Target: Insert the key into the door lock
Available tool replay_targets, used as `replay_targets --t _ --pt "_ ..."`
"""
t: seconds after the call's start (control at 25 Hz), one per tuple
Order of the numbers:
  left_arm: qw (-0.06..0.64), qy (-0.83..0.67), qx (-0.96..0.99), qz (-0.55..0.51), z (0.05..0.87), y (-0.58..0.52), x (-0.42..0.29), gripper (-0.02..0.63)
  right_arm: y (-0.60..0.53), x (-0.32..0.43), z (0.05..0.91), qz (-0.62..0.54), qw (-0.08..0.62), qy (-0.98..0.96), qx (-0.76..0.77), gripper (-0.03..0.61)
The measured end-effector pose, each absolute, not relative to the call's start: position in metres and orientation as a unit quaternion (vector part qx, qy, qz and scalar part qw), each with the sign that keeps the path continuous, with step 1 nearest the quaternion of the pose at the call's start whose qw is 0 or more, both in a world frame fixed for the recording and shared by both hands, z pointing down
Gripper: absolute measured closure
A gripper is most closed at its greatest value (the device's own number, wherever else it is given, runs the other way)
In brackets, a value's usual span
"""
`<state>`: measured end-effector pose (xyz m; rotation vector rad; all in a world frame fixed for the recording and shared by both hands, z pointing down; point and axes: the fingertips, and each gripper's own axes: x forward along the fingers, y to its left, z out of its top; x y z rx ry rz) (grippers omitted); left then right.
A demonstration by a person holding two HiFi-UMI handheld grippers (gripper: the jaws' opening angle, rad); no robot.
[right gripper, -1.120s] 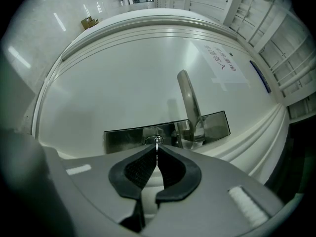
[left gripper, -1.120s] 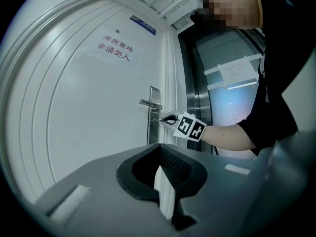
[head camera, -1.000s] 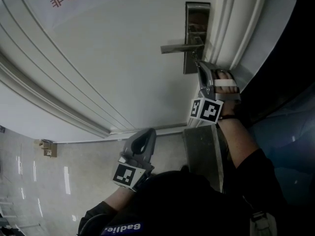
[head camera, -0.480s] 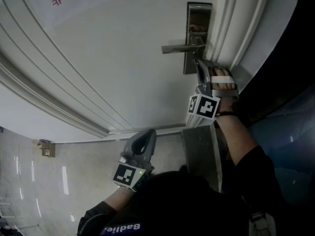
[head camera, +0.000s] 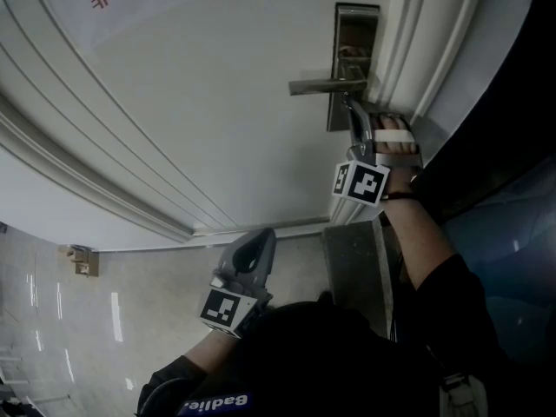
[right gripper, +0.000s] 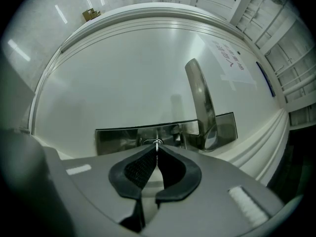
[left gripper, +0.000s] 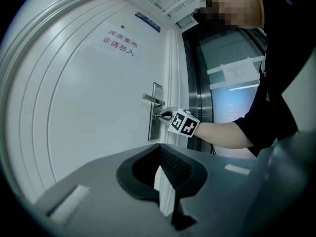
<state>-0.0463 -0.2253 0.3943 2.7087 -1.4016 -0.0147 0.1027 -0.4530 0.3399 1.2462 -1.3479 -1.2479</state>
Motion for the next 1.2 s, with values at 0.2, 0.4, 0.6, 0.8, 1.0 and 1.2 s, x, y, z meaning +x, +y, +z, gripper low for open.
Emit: replay_targets --t 0.2,0.4,0.6,0.8,1.0,1.2 --pt "0.053 -0.457 0.888 -0.001 0.399 -0.229 -0.046 0.598 -0.455 0.101 0.34 -0.51 0.447 -0.541 0.498 0.565" --pt "0.051 -0.453 0.89 -0.004 0.398 -0.23 -0.042 0.598 -0.459 0.099 0.344 -0.512 0.456 -0.542 0.487 0.545" --pt "0.054 -0.456 0.888 -0.004 0.398 -0.228 -0.045 0.598 -0.461 0.095 0.346 -0.51 0.459 -0.548 0.478 0.434" --pt "0.054 -0.46 0.886 -0.006 0.399 -0.224 -0.051 0.598 -0.458 0.093 0.344 -0.514 0.459 -0.545 0.478 0.428" --pt "0.045 -0.456 0.889 -0.01 0.401 -0.219 -0.058 0.598 -0.446 0.09 0.336 -0.518 0.455 -0.54 0.483 0.433" --pt "0.048 -0.446 0.894 -0.012 0.394 -0.213 -0.058 0.598 -0.424 0.087 0.33 -0.514 0.446 -0.545 0.49 0.444"
